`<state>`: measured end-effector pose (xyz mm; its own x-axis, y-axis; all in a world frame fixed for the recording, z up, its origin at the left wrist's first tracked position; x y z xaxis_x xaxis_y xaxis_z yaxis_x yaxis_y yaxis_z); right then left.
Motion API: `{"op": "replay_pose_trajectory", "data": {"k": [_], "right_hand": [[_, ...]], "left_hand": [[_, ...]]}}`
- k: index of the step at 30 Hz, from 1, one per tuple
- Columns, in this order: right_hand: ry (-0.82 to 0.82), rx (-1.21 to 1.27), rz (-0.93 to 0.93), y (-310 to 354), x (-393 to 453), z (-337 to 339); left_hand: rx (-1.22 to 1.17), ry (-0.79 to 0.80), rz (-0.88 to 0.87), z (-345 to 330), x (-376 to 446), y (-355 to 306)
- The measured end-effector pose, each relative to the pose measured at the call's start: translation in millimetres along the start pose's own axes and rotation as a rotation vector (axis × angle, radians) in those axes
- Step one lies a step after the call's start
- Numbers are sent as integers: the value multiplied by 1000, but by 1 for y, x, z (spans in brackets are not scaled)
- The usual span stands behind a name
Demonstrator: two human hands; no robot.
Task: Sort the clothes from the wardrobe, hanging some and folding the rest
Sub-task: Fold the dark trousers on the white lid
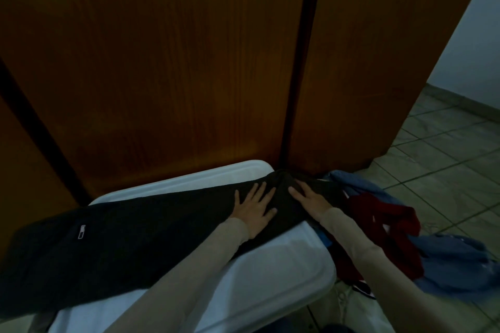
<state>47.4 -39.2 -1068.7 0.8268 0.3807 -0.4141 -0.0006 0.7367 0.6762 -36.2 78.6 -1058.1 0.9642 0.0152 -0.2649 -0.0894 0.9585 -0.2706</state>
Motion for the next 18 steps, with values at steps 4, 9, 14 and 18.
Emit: {"op": "replay_pose_trajectory", "data": {"k": [4, 9, 14, 18], "right_hand": [[-15, -94, 62, -5, -3, -2], [-82, -599, 314, 34, -18, -8], [-49, -876, 285, 38, -29, -31], [-203, -664, 243, 46, -45, -18]], "left_hand": [[55, 2, 56, -2, 12, 6], [55, -87, 71, -1, -1, 19], [56, -105, 111, -2, -34, 52], [16, -86, 120, -6, -61, 69]]}}
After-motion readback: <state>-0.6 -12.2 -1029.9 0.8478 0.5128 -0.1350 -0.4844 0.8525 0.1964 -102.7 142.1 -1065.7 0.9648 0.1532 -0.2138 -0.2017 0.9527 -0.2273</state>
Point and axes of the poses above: each hand's wrist, its own x-axis towards the middle knuckle, its own z-axis out of the back of the hand, y = z × x, the point moved 9 cm from there along x, towards the middle knuckle, and after that the axes turned 1 degree about -z, right-handed, at the moved point
